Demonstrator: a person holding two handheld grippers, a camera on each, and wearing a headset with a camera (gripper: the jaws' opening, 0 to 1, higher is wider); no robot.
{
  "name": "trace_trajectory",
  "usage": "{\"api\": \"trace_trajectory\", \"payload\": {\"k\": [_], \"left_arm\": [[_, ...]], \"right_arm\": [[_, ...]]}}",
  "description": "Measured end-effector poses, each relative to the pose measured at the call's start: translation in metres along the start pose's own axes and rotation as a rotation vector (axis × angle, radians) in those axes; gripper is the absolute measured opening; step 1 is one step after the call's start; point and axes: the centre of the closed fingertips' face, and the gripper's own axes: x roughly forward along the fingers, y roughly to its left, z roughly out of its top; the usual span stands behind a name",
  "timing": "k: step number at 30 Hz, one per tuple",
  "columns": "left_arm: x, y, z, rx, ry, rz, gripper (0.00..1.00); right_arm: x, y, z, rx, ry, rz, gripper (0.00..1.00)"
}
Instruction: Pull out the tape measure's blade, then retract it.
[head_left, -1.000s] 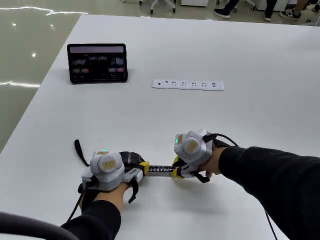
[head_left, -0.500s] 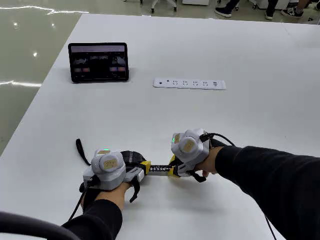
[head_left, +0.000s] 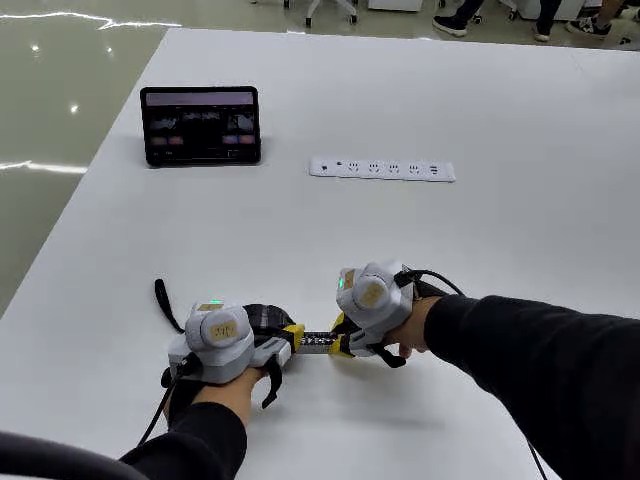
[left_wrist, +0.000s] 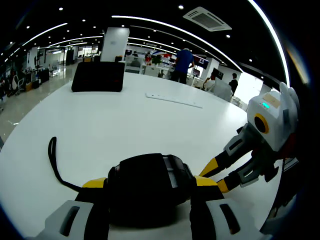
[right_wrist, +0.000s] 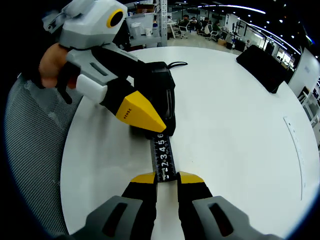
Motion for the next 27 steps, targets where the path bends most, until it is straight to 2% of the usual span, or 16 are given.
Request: {"api": "trace_trajectory", "payload": {"k": [16, 27], "left_arm": [[-0.001, 0.0, 0.0, 0.0, 0.0, -0.005, 0.61], [-0.001, -0.001, 0.0, 0.0, 0.001, -0.008, 0.61]], "right_arm": [[0.007, 0.002, 0.011, -0.006, -0.031, 0.003, 0.11], [0.01, 0.003, 0.016, 0.026, -0.054, 0.005, 0.11]]}}
